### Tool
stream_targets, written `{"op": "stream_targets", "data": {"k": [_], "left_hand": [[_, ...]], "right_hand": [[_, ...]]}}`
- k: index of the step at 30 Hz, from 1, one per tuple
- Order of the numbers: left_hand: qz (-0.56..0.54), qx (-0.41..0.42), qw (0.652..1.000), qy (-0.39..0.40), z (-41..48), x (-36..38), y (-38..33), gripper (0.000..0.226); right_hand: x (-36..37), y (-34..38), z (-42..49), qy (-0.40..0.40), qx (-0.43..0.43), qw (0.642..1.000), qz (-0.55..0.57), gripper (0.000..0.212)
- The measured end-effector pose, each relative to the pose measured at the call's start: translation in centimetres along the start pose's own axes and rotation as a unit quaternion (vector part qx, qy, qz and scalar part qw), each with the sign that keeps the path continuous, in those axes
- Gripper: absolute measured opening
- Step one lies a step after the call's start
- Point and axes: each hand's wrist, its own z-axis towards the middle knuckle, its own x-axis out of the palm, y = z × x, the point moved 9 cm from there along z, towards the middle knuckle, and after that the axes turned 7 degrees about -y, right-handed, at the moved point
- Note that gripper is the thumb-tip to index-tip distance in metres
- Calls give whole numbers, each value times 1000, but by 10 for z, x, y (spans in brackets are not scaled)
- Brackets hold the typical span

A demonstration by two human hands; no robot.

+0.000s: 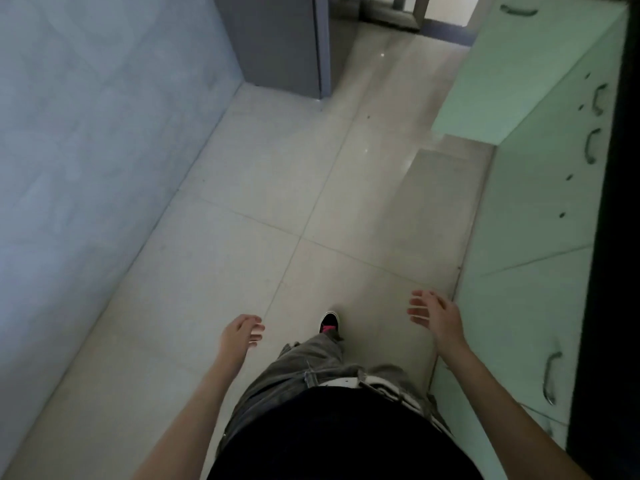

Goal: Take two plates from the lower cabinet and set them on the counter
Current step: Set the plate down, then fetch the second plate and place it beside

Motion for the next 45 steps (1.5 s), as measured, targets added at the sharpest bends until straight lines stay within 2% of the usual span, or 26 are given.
{"op": "stream_targets", "data": {"k": [7,13,17,28,32,39,45], "left_hand": [[9,57,997,60,80,51,-143,24],[39,104,988,104,148,131,-263,24],[51,88,991,90,196,163,-332,25],[25,23,999,-4,325,175,-508,24],[0,26,1000,-7,396,209,-600,23],[63,92,991,77,495,288,-805,23],[126,171,964,157,523,399,-968,22]], "right_hand": [[5,69,63,-59,10,998,13,28],[10,127,168,-87,11,996,6,28],[33,197,253,-73,9,997,2,27],[144,441,445,3,-25,999,27,25],[174,503,526,-15,-26,999,34,25],[165,596,625,-105,-16,993,48,28],[140,643,690,-169,26,982,76,28]]}}
